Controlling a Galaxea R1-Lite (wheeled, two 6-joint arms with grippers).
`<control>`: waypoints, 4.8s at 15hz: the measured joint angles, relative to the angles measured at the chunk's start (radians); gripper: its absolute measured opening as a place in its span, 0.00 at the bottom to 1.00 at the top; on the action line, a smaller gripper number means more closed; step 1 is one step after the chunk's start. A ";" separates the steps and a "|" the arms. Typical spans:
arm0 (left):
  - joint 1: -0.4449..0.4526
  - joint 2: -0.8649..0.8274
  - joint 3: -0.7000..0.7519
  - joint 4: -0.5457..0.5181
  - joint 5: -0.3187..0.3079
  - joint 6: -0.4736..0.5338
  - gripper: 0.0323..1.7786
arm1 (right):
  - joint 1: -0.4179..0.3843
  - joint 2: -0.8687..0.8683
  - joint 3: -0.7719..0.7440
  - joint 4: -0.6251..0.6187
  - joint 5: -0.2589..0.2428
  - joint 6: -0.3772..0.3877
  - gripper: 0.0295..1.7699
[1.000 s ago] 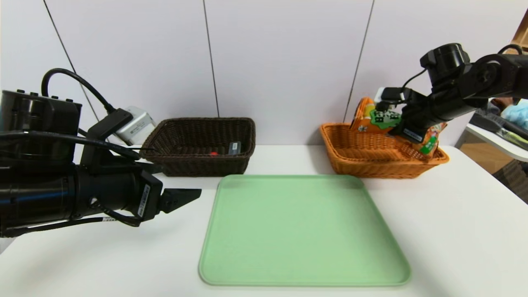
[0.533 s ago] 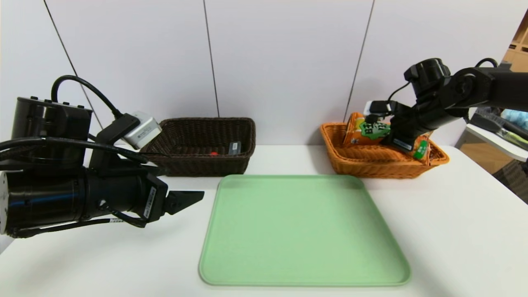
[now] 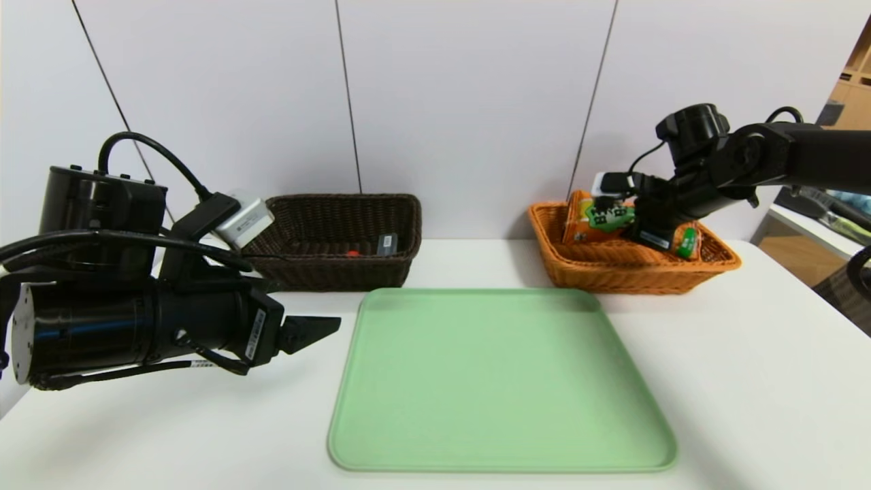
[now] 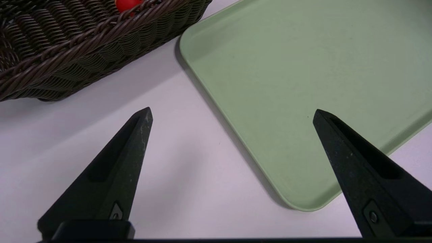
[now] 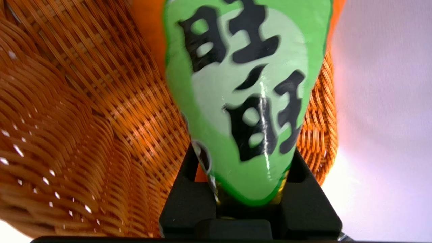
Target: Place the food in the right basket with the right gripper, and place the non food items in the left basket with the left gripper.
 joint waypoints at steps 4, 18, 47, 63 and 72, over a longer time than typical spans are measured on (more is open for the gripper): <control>0.000 0.011 -0.001 -0.018 0.000 -0.001 0.95 | 0.006 0.000 0.000 0.000 0.001 0.001 0.21; 0.000 0.015 0.004 -0.030 0.000 -0.002 0.95 | 0.025 -0.013 -0.001 -0.071 -0.004 0.001 0.21; 0.001 0.011 0.013 -0.050 -0.002 -0.009 0.95 | 0.034 0.016 -0.001 -0.075 -0.043 0.052 0.72; 0.017 -0.219 0.017 -0.028 0.049 -0.055 0.95 | 0.075 -0.413 0.166 0.184 -0.037 0.699 0.93; 0.018 -0.528 0.160 0.071 0.149 -0.048 0.95 | 0.002 -0.943 0.631 0.177 -0.048 0.988 0.96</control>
